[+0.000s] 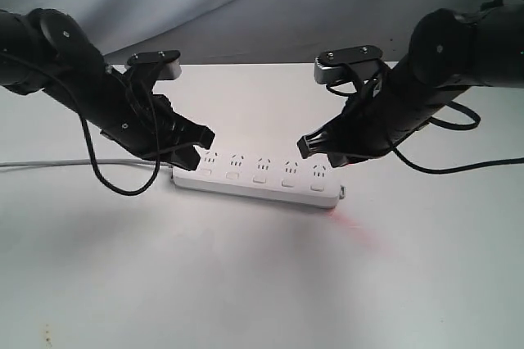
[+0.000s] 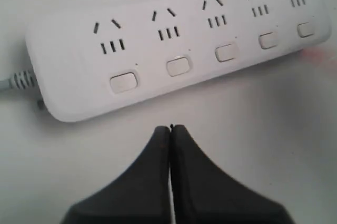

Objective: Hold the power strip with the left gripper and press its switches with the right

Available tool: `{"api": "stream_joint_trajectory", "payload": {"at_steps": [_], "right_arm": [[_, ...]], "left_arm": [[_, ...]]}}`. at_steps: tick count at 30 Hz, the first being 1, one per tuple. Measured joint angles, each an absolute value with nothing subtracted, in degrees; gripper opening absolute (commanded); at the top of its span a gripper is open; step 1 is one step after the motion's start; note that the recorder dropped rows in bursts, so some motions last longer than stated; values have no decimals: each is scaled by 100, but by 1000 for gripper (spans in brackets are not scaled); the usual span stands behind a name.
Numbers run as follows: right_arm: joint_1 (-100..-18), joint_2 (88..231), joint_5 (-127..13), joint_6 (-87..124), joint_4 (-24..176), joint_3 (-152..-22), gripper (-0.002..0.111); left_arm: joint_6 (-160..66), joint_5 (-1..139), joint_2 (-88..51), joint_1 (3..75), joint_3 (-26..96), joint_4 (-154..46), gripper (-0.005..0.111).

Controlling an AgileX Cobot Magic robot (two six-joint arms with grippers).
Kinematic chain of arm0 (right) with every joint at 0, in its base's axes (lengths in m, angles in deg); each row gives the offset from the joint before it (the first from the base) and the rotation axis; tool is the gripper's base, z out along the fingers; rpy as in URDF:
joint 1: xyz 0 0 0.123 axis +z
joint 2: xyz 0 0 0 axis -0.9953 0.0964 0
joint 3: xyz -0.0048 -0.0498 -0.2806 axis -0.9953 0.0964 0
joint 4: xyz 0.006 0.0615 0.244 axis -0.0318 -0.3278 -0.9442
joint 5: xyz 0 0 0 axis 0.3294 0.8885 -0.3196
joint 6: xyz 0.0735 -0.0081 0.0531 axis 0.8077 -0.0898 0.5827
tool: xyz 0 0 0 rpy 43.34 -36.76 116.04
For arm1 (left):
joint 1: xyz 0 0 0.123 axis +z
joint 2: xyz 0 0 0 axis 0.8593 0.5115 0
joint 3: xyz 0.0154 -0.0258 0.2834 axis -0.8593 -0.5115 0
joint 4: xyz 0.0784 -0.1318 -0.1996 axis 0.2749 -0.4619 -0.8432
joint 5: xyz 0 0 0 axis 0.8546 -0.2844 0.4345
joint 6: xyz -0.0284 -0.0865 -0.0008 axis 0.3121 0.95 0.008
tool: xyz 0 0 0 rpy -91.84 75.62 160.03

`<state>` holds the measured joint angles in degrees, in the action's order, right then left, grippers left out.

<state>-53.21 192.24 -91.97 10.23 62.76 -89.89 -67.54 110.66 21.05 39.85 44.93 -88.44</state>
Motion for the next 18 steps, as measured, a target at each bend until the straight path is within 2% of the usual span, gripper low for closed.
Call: {"api": "stream_joint_trajectory", "payload": {"at_steps": [7,18], "right_arm": [[-5321,19783,-9220,1013,6276,-9421,0],[-5321,20002,-9156,952,6286,-9431,0]], "left_arm": [[-6666,11066,2771,3988,4909,-8569,0],[-6415,10568,2832,4236,5007,-7887,0]]}}
